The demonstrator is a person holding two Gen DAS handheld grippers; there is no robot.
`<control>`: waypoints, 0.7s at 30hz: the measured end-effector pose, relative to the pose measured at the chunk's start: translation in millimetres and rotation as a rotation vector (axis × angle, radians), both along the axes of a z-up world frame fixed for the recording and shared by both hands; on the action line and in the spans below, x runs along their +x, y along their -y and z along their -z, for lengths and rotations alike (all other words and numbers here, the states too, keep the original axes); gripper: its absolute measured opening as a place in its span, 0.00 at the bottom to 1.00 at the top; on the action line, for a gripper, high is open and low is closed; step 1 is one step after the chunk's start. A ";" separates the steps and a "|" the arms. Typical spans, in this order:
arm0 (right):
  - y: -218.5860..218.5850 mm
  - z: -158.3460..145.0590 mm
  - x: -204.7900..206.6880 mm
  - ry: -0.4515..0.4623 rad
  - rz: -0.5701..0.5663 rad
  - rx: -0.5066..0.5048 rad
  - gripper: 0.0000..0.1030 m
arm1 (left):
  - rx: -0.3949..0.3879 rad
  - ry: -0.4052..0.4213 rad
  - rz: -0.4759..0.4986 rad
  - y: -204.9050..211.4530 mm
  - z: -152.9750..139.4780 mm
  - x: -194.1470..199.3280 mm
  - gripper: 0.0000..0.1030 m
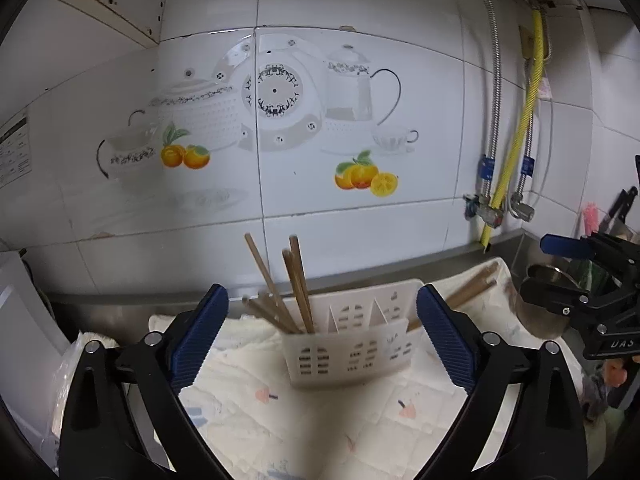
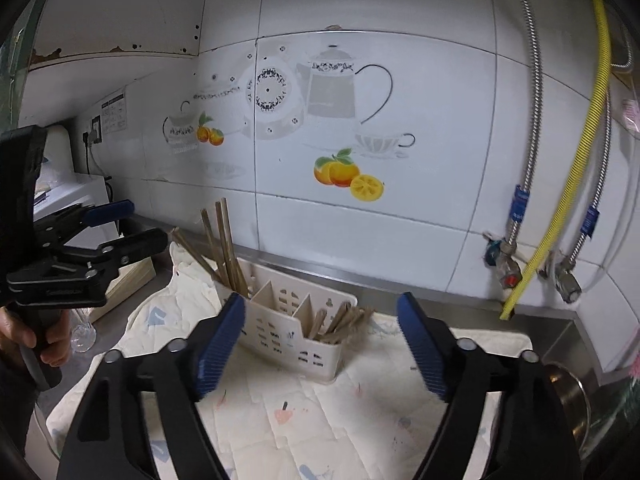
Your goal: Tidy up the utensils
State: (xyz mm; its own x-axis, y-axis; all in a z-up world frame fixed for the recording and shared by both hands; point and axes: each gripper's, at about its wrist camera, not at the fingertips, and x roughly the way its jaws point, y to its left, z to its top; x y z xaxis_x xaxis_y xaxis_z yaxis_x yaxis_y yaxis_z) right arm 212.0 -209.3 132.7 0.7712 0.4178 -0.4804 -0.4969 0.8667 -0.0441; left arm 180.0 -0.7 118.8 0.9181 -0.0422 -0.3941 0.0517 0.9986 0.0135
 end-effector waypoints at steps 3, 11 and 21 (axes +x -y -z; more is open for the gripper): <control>2.4 7.6 -9.0 -0.003 0.006 -0.001 0.84 | 0.022 -0.004 -0.016 1.2 8.4 -12.0 0.95; 6.0 35.0 -29.4 -0.043 0.022 -0.010 0.90 | -0.023 -0.041 -0.035 -5.2 31.1 -35.9 0.95; 11.8 60.9 -52.5 -0.070 0.042 -0.001 0.92 | -0.027 -0.077 -0.103 -10.5 55.3 -66.0 0.95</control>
